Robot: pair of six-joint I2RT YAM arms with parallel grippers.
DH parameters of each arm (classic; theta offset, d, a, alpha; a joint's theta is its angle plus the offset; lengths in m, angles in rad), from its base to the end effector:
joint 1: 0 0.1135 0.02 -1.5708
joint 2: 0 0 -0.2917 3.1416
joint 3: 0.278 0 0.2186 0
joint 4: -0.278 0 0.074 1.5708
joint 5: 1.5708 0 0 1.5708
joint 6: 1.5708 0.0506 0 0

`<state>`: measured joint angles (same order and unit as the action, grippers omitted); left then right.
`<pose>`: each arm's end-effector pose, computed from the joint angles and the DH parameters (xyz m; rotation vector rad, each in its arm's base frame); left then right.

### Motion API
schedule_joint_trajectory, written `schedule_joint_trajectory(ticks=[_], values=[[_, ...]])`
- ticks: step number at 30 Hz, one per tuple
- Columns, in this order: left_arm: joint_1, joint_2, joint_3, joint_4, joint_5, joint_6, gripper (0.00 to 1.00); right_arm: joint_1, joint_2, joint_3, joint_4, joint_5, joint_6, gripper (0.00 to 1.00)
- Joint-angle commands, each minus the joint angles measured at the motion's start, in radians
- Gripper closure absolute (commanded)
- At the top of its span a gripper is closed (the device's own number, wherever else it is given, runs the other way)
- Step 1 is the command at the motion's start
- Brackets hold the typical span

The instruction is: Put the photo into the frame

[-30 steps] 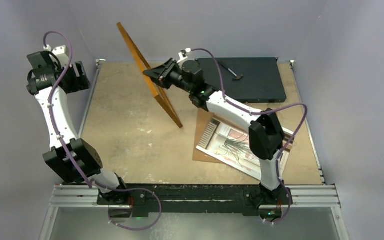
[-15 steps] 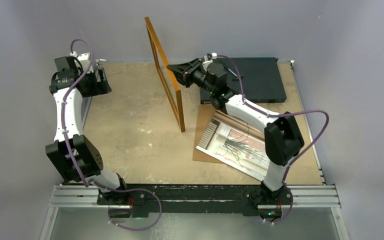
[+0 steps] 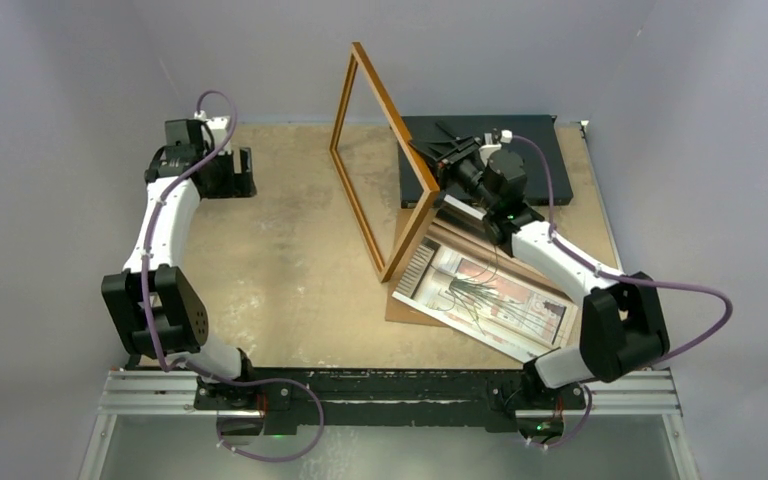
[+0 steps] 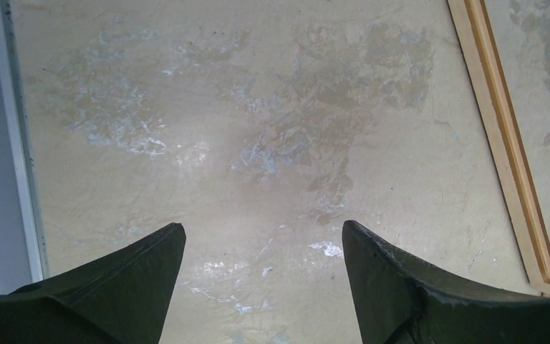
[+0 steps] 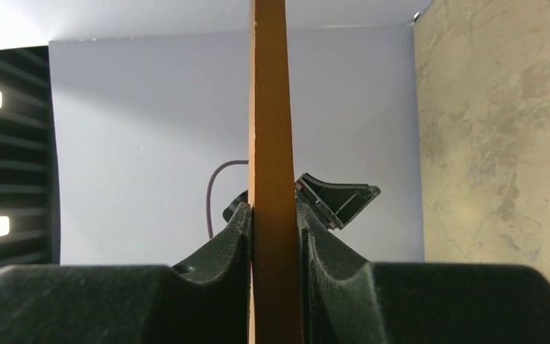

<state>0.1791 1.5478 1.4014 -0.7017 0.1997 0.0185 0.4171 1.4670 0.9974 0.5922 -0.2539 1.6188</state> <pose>0.3086 0.0457 0.3411 -0.1019 2.3998 -0.1498 0.2933 0.1439 0.3770 0.7713 1.5665 1.7789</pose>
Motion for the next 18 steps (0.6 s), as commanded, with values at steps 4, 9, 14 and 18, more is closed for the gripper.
schedule_joint_trajectory(ticks=[4, 9, 14, 18], values=[[-0.044, 0.03, -0.044, 0.081, -0.071, -0.034, 0.2, -0.015, -0.008, -0.101, -0.319, 0.011, -0.175, 0.97], [-0.044, 0.037, -0.082, 0.092, -0.11, 0.002, 0.2, -0.013, -0.017, -0.172, -0.336, 0.111, -0.212, 0.87], [-0.044, 0.028, -0.154, 0.127, -0.151, 0.047, 0.2, -0.011, -0.026, -0.246, -0.285, 0.126, -0.201, 0.7], [-0.044, 0.046, -0.213, 0.181, -0.195, 0.079, 0.2, -0.009, -0.017, -0.271, -0.26, 0.112, -0.206, 0.66]])
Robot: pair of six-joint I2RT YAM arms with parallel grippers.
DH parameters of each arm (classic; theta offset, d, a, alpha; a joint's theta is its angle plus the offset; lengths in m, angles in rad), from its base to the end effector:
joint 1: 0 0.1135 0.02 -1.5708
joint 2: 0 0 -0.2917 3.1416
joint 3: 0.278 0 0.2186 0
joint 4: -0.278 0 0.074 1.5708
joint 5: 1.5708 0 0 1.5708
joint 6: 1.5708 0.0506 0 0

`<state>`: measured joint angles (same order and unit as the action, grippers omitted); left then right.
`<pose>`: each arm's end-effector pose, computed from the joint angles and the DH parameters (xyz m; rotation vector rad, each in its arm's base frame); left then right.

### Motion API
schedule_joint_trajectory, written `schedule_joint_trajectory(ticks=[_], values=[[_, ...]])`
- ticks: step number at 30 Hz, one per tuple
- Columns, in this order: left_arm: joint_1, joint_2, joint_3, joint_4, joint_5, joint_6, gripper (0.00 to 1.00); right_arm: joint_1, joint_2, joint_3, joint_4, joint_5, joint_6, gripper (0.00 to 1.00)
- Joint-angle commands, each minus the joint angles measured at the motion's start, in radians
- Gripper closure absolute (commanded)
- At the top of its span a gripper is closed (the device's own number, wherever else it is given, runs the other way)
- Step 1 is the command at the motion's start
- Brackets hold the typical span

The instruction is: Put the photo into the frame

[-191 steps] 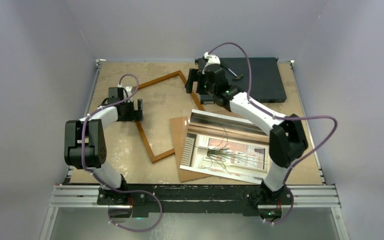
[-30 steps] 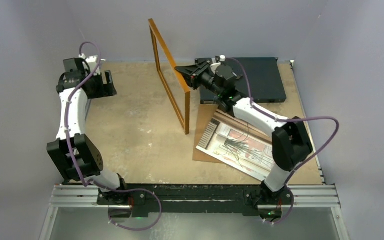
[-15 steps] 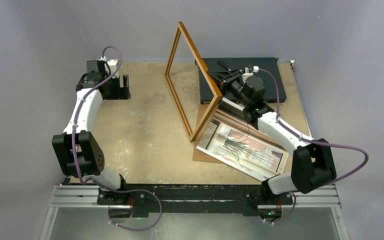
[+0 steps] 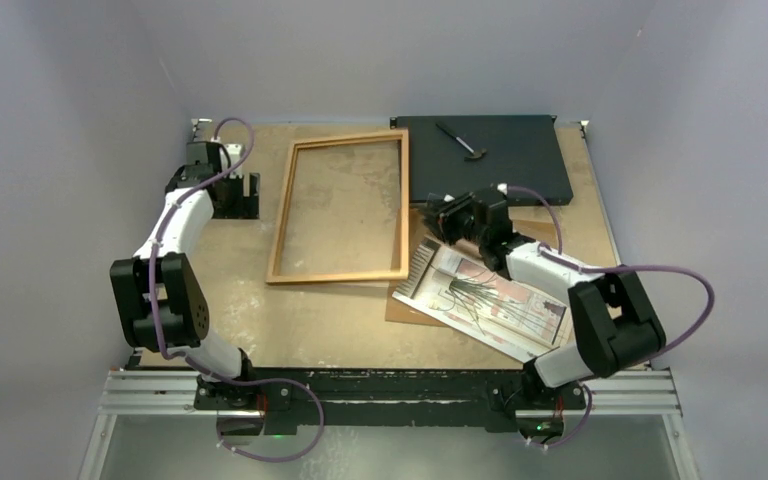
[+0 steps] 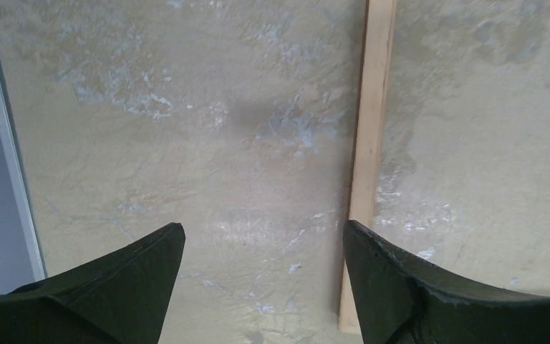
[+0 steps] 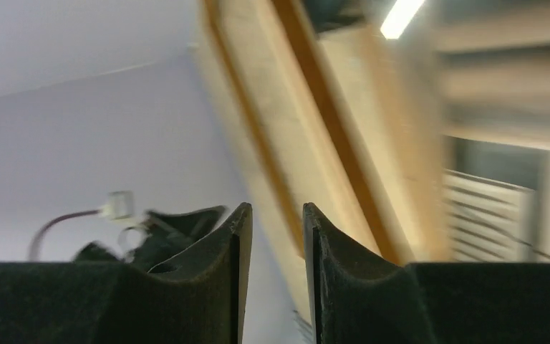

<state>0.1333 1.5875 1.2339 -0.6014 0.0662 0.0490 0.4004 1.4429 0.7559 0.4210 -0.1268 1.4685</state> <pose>0.3124 0.0385 0.2870 -0.0797 2.5215 -0.0102 0.2767 0.1241 0.2832 0.9742 1.8460 1.3597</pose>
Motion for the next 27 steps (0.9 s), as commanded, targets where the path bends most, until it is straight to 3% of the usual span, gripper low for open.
schedule_joint_trajectory(ticks=[1, 5, 8, 18, 27], values=[[0.002, 0.017, -0.065, 0.101, -0.086, 0.059, 0.2, 0.008, 0.01, -0.039, -0.076, -0.021, -0.051, 0.66], [0.012, 0.09, -0.117, 0.166, -0.18, 0.124, 0.23, 0.011, 0.021, -0.067, -0.037, -0.039, -0.045, 0.69], [0.055, 0.137, -0.102, 0.166, -0.155, 0.141, 0.28, 0.017, 0.031, -0.053, -0.048, -0.03, -0.086, 0.67], [0.083, 0.111, -0.055, 0.158, 0.025, 0.089, 0.22, 0.171, 0.269, 0.365, -0.382, 0.2, -0.452, 0.28], [0.072, 0.177, -0.037, 0.196, 0.042, 0.072, 0.2, 0.284, 0.426, 0.58, -0.554, 0.36, -0.561, 0.26]])
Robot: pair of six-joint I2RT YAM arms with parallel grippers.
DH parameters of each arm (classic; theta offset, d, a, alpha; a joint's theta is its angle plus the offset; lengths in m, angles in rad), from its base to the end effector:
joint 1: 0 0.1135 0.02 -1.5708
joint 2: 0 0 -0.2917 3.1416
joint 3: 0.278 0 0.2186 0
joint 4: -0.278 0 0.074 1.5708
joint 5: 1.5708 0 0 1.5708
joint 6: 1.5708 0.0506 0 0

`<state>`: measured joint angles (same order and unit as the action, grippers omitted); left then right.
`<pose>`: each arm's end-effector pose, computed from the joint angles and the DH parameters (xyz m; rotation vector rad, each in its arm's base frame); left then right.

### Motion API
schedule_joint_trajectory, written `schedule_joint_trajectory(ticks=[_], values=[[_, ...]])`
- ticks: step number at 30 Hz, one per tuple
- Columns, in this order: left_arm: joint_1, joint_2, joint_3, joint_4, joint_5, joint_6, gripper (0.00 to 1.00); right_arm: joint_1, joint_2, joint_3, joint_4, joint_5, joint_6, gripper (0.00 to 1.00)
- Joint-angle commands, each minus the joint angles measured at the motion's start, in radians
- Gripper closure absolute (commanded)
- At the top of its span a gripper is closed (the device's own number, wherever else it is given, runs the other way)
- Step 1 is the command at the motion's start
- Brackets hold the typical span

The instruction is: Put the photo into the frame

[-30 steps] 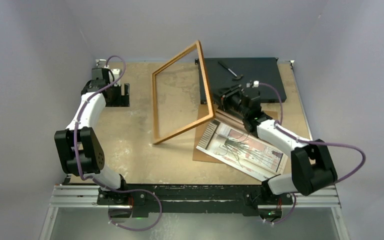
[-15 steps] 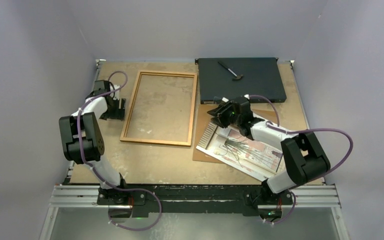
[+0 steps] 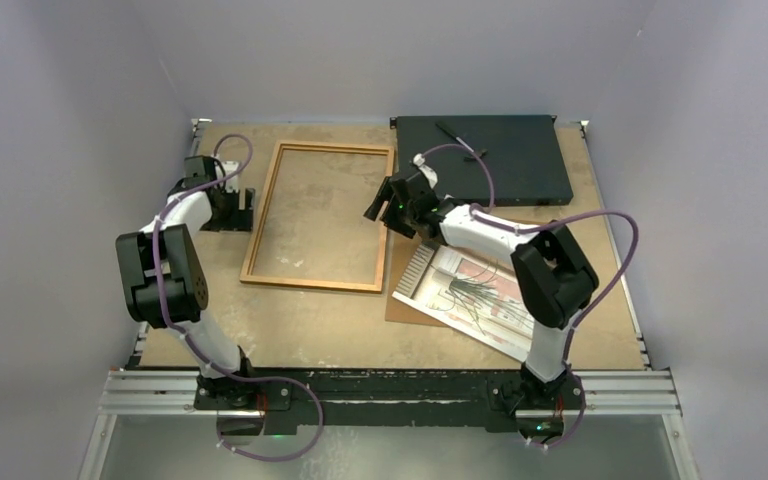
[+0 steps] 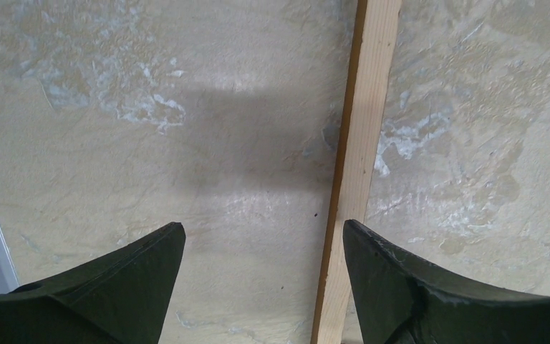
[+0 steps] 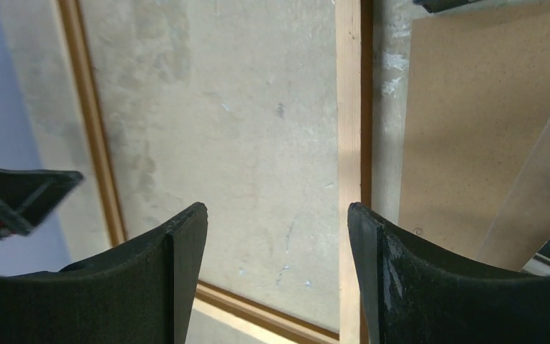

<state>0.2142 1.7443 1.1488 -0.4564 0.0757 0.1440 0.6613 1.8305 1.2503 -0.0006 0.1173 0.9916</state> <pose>0.3328 0.0685 0.2245 -0.0656 2.6171 0.0262 0.3252 0.2456 0.2622 0.4433 2.2228 0.8094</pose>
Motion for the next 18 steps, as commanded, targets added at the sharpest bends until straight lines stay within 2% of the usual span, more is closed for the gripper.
schedule_joint_trajectory(ticks=[1, 11, 18], values=[[-0.013, 0.027, 0.055, 0.054, 0.033, -0.027, 0.2, 0.026, 0.057, 0.1, -0.143, 0.125, -0.091, 0.26], [-0.044, 0.062, 0.042, 0.093, 0.043, -0.05, 0.26, 0.033, 0.158, 0.159, -0.149, 0.113, -0.155, 0.25], [-0.048, 0.07, -0.002, 0.115, -0.005, -0.037, 0.42, 0.056, 0.23, 0.214, -0.157, 0.095, -0.184, 0.27]])
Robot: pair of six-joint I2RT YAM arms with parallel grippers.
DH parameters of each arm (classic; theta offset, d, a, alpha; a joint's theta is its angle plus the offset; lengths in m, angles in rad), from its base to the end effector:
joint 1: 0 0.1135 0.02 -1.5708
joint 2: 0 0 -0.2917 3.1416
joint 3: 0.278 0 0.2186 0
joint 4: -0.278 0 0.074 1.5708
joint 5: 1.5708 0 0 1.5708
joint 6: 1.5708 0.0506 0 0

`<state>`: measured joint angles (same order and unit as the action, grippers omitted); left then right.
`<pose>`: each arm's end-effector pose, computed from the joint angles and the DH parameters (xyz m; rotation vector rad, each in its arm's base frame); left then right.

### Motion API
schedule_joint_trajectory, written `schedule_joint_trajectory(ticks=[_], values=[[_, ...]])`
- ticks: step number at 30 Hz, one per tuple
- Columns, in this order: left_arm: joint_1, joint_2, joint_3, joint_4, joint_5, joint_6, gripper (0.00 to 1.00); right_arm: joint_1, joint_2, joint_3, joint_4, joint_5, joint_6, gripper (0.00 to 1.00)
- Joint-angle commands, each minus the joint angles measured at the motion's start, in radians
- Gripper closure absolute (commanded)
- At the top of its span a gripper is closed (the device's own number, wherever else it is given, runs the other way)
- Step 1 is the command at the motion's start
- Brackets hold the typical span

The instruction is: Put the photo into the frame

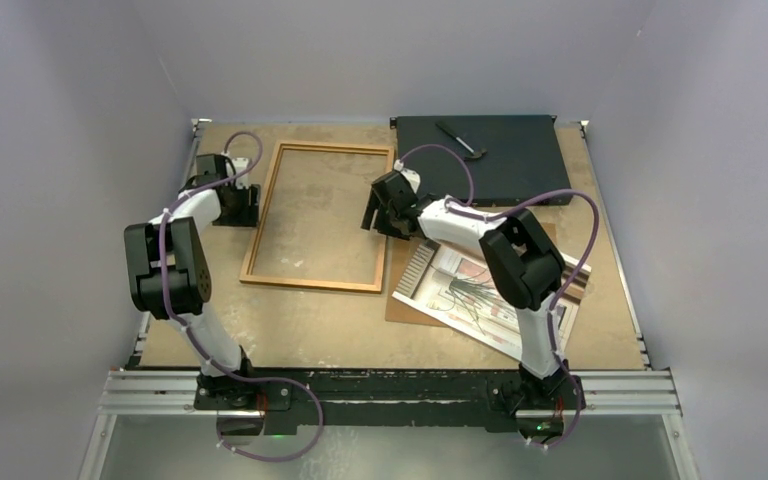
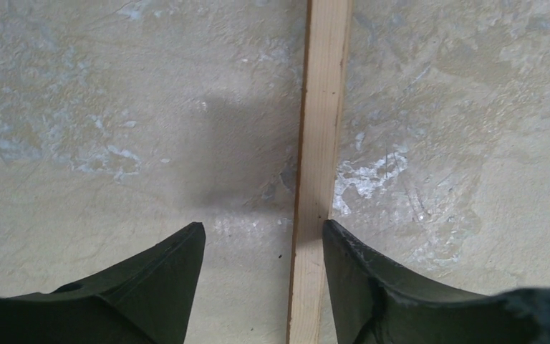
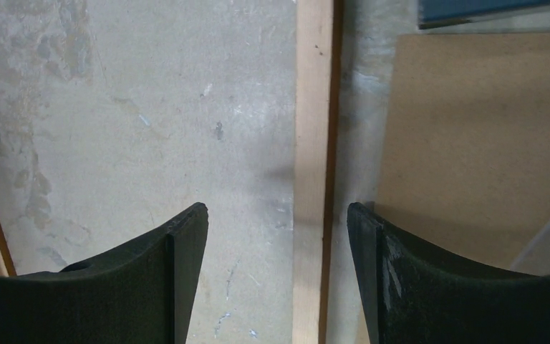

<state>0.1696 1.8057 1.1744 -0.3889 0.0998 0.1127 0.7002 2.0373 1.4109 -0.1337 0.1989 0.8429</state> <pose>0.3538 0.0555 0.2156 -0.0370 2.5829 -0.0251 0.3477 0.2799 0.2142 0.2707 2.3612 0.5406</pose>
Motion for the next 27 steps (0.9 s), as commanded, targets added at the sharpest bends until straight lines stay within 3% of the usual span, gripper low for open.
schedule_joint_trajectory(ticks=[1, 9, 22, 27], values=[[-0.002, 0.006, -0.04, 0.048, -0.034, 0.002, 0.44, 0.021, 0.029, 0.058, -0.023, 0.011, -0.039, 0.27], [0.006, -0.061, -0.154, 0.055, -0.073, 0.064, 0.51, 0.069, 0.068, 0.089, -0.02, 0.001, -0.051, 0.29], [0.115, -0.212, -0.288, 0.002, -0.075, 0.19, 0.51, 0.173, 0.073, 0.075, -0.012, -0.01, -0.024, 0.32], [0.116, -0.236, -0.185, -0.091, -0.019, 0.164, 0.42, 0.177, -0.019, 0.07, -0.037, 0.045, 0.004, 0.27]])
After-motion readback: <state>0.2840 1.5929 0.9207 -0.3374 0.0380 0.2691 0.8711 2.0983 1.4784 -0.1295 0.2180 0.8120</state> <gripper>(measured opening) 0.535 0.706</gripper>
